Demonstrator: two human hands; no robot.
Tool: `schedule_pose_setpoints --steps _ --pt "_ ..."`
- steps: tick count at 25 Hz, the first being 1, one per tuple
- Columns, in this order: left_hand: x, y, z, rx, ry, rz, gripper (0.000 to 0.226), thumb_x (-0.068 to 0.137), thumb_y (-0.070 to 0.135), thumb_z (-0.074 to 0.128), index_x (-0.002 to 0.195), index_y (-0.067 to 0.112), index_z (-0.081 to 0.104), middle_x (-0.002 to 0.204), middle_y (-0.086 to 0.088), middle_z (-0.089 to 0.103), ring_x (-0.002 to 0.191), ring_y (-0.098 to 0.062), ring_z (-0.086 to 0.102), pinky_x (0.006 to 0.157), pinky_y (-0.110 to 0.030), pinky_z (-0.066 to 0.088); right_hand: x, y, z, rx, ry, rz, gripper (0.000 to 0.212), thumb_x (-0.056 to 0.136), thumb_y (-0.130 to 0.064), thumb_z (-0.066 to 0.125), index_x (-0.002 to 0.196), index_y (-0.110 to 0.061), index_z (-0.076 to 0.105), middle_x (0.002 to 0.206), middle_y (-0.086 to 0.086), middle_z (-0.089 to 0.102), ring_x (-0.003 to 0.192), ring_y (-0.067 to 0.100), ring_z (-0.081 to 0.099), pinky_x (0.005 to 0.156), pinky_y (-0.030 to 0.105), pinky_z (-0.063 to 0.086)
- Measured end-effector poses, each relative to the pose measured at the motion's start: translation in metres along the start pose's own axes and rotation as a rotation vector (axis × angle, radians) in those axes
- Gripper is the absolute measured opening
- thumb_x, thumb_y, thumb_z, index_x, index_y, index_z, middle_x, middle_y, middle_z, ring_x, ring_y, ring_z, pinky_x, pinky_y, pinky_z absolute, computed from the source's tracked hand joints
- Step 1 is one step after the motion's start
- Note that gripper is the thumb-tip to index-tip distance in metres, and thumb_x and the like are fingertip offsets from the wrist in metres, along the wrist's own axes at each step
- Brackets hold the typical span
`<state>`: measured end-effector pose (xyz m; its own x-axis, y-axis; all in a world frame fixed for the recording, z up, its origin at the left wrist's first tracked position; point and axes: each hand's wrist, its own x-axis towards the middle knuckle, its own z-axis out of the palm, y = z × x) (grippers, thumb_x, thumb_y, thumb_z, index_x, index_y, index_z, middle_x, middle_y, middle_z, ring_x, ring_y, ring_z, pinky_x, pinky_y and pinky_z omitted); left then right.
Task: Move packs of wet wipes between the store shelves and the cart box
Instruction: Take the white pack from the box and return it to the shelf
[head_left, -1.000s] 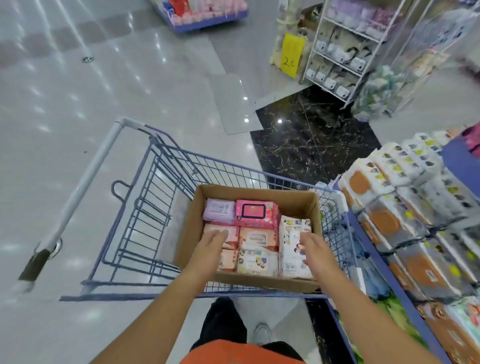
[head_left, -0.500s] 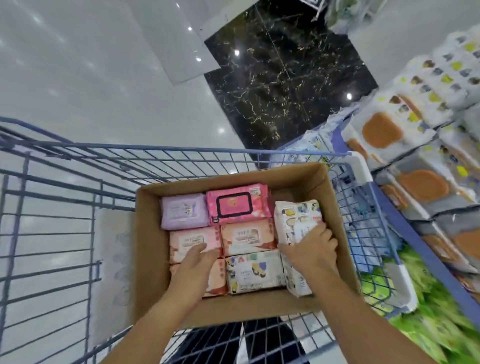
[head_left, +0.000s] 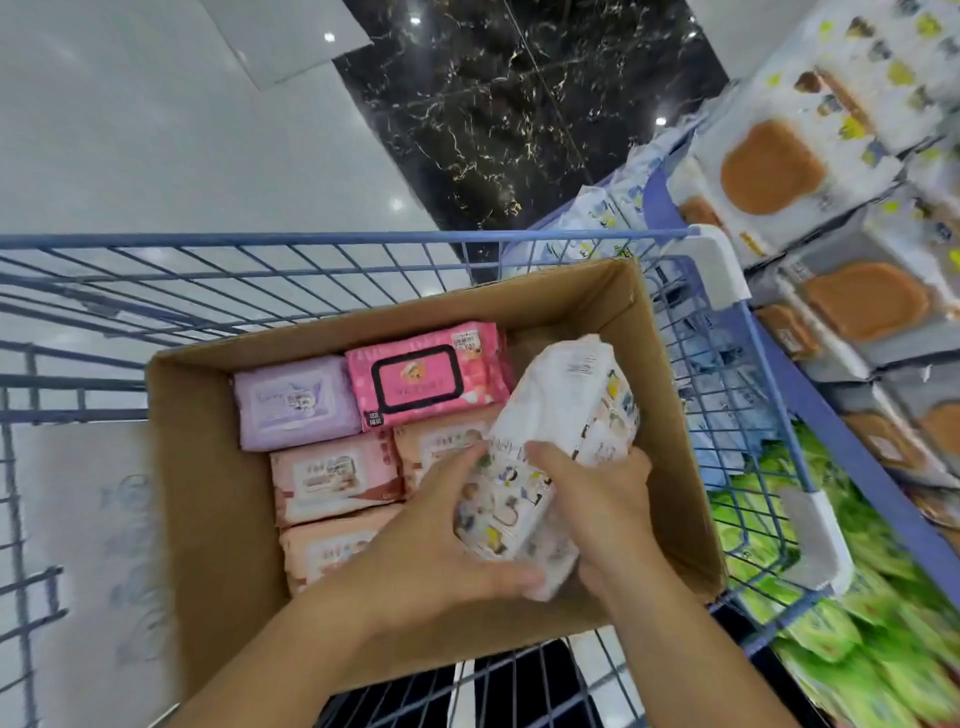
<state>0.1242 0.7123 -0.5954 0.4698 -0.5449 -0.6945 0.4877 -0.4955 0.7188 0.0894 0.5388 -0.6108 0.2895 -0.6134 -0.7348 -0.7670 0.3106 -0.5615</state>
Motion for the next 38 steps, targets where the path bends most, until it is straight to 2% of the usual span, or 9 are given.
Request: schedule_pose_setpoints --steps 4,9,15,18,21,26,29,34,38 --pt "-0.036 -0.016 -0.019 -0.139 0.328 0.168 0.112 0.048 0.021 0.103 0.139 0.048 0.043 0.133 0.037 0.053 0.127 0.005 0.055 0.093 -0.017 0.052 -0.026 0.008 0.032 0.410 -0.235 0.424 0.081 0.058 -0.036 0.091 0.128 -0.013 0.059 0.102 0.008 0.078 0.088 0.026 0.077 0.063 0.041 0.062" --pt "-0.031 -0.038 -0.039 -0.117 0.548 0.053 0.078 0.065 0.007 0.095 0.123 0.035 0.053 0.117 0.022 0.071 0.108 -0.001 0.069 0.091 -0.034 0.057 -0.050 0.022 0.079 0.349 -0.332 0.550 0.085 0.054 -0.055 0.088 0.125 -0.016 0.061 0.113 0.008 0.071 0.103 0.026 0.068 0.086 0.043 0.058" --pt "-0.039 -0.064 -0.078 -0.301 0.673 -0.125 0.056 0.067 0.004 0.091 0.113 0.026 0.067 0.100 0.006 0.080 0.086 -0.016 0.078 0.065 -0.032 0.063 -0.034 0.035 0.024 -0.385 -0.145 0.058 0.095 0.084 -0.055 0.069 0.158 -0.022 0.020 0.157 0.000 0.029 0.142 0.024 0.035 0.114 0.046 0.037" --pt "-0.054 -0.070 -0.081 -0.403 0.703 -0.151 0.049 0.073 -0.003 0.084 0.109 0.026 0.069 0.095 0.007 0.081 0.081 -0.017 0.078 0.056 -0.028 0.062 -0.001 0.024 0.002 -0.686 0.022 -0.189 0.093 0.083 -0.042 0.073 0.154 -0.011 0.023 0.149 0.010 0.032 0.138 0.031 0.034 0.110 0.045 0.037" --pt "-0.067 -0.078 -0.086 -0.480 0.764 -0.192 0.051 0.072 -0.008 0.084 0.107 0.026 0.068 0.087 0.008 0.080 0.073 -0.015 0.078 0.050 -0.026 0.060 0.029 -0.004 0.031 -0.636 -0.169 -0.313 0.092 0.082 -0.045 0.077 0.154 -0.015 0.028 0.148 0.003 0.038 0.137 0.023 0.039 0.111 0.040 0.037" --pt "-0.081 -0.089 -0.091 -0.530 0.827 -0.209 0.054 0.064 -0.010 0.087 0.102 0.024 0.069 0.081 -0.001 0.080 0.065 -0.020 0.077 0.049 -0.032 0.060 0.075 -0.049 0.100 -0.387 -0.496 -0.029 0.069 0.056 -0.069 0.084 0.109 -0.026 0.070 0.105 -0.005 0.078 0.106 0.024 0.069 0.103 0.053 0.048" --pt "-0.085 -0.094 -0.093 -0.584 0.871 -0.209 0.055 0.066 -0.011 0.082 0.111 0.018 0.068 0.081 -0.004 0.080 0.063 -0.022 0.077 0.044 -0.030 0.058 0.080 -0.055 0.111 -0.502 -0.574 -0.018 0.089 0.033 -0.070 0.089 0.105 -0.020 0.072 0.085 -0.005 0.075 0.082 0.017 0.066 0.088 0.039 0.053" --pt "-0.096 -0.100 -0.096 -0.629 0.903 -0.198 0.087 0.040 0.009 0.100 0.120 0.018 0.067 0.085 -0.003 0.080 0.074 -0.031 0.078 0.055 -0.037 0.062 0.071 -0.056 0.104 -0.506 -0.539 -0.087 0.044 0.063 -0.045 0.091 0.084 -0.013 0.070 0.069 0.000 0.073 0.056 0.011 0.061 0.053 0.022 0.043" --pt "-0.114 -0.080 -0.098 -0.632 0.900 -0.167 0.092 0.029 0.020 0.097 0.116 0.020 0.069 0.098 -0.009 0.080 0.090 -0.039 0.076 0.083 -0.060 0.059 0.043 -0.042 0.095 -0.341 -0.419 -0.208 0.050 0.056 -0.041 0.095 0.086 -0.014 0.066 0.072 0.001 0.071 0.056 0.011 0.065 0.048 0.020 0.049"
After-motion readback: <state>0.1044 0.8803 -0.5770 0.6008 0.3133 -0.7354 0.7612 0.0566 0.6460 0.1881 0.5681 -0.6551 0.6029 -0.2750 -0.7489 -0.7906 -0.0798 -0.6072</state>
